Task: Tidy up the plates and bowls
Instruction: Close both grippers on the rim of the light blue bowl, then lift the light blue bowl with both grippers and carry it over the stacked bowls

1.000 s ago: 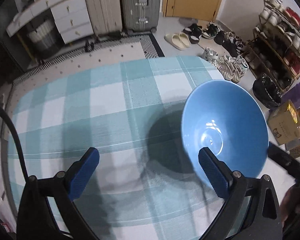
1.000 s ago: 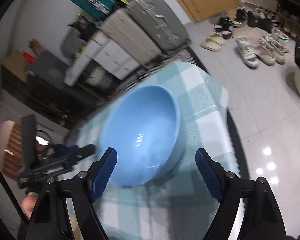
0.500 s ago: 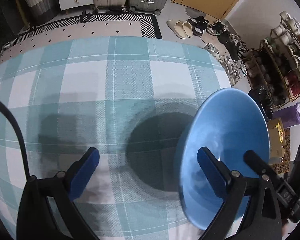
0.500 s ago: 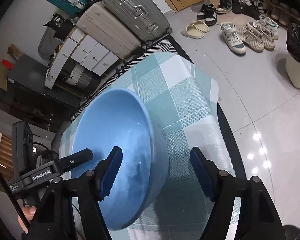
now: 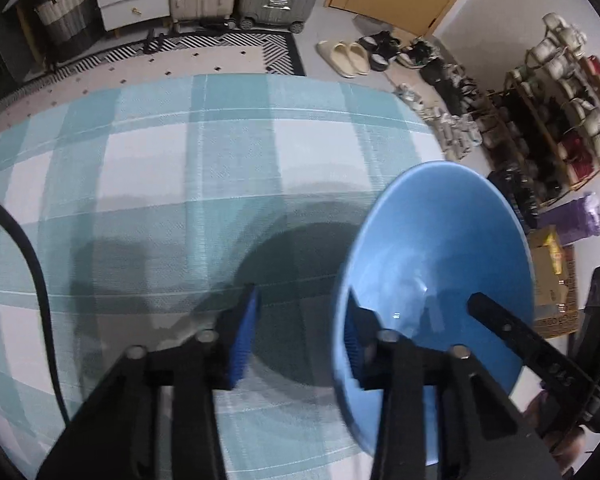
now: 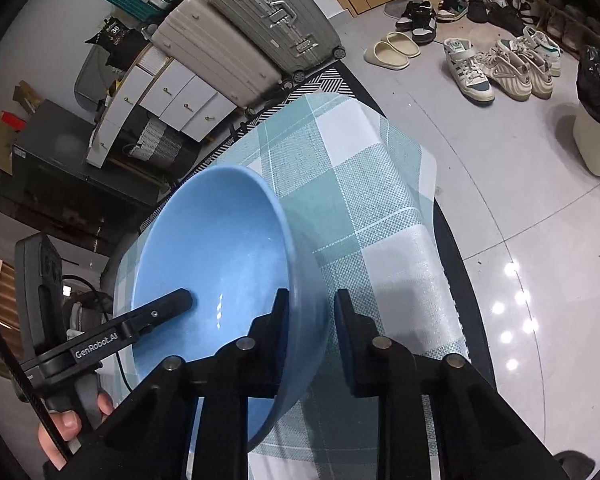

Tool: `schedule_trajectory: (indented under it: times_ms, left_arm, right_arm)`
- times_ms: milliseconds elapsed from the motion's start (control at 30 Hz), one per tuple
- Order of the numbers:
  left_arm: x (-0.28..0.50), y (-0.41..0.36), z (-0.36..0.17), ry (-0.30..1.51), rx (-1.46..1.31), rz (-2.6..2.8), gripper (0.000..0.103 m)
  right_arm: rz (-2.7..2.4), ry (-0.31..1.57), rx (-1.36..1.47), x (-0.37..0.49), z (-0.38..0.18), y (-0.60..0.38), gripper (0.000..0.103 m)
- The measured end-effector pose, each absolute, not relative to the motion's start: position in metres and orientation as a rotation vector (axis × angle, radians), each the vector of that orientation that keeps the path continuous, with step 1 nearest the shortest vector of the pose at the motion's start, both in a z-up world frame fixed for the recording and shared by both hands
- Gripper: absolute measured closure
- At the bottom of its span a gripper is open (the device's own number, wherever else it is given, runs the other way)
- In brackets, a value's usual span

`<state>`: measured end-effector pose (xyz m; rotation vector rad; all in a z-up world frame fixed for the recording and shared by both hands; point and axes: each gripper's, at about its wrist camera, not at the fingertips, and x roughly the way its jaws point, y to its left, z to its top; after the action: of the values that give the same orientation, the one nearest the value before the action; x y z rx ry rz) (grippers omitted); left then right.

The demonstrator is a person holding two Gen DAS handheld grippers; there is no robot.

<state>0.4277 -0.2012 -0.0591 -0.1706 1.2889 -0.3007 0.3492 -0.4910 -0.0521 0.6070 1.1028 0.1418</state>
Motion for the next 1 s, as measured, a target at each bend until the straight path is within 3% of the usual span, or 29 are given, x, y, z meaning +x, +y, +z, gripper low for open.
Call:
schedule_trajectory:
  times_ms: [33,233,667,1000]
  left_arm:
    - [0.427,-0.203,-0.059,1.289,-0.178,-0.316,0.09]
    - [0.424,-0.206,-0.059,1.296,-0.189,-0.332,0.094]
    - [0.405,-0.198,-0.042,1.294,-0.216,-0.289,0.097]
    - [0.373,-0.184,0.003,1.26,-0.249,-0.295,0.097]
  right_arm:
    - [0.136,1.103,0.591,0.349,-0.051,-0.489,0.084]
    - [0.087,1.1,0.595,0.347,-0.05,-0.488,0.089]
    - [0.084,1.131,0.578,0.336,-0.04,-0.477,0.091]
    - [0.08,1.104,0.532,0.303,0.012,-0.464,0.092]
